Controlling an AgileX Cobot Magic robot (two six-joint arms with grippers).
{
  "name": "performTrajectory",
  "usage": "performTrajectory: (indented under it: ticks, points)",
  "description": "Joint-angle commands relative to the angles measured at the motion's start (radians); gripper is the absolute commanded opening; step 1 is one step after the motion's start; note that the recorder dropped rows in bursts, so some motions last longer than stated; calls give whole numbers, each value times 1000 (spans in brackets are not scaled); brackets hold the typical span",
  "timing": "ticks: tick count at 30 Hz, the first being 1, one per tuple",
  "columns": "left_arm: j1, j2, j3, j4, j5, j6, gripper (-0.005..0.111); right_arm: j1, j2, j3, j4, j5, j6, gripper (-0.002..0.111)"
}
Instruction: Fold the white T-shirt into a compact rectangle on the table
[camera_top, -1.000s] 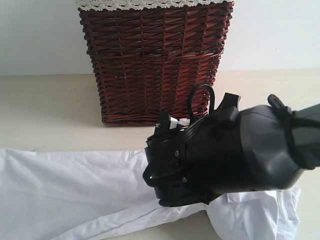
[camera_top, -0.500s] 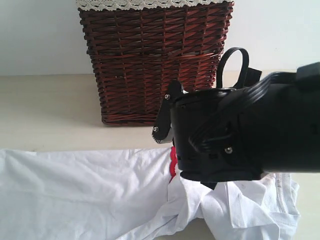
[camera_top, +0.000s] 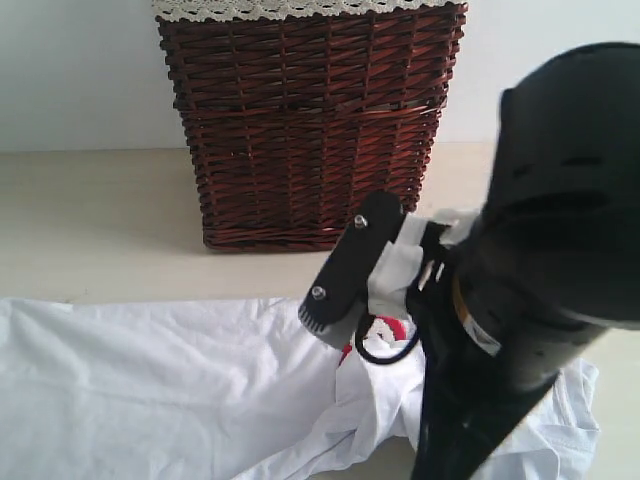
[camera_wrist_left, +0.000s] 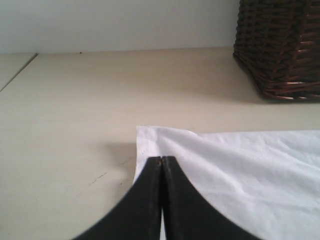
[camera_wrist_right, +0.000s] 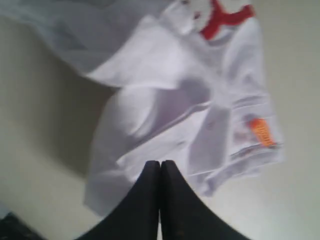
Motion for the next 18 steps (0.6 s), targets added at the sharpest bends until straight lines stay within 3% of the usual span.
performTrajectory:
  ticks: [1, 12, 15, 18]
  points:
    - [4, -6, -3, 4, -8, 1, 0, -6, -46, 83, 170, -27, -63, 0]
    - [4, -6, -3, 4, -8, 1, 0, -6, -46, 234, 265, -319, -151, 0]
    - [4, -6, -3, 4, -8, 1, 0, -6, -21, 255, 239, -307, -143, 0]
    - [4, -6, -3, 4, -8, 1, 0, -6, 21, 255, 52, -200, 5, 0]
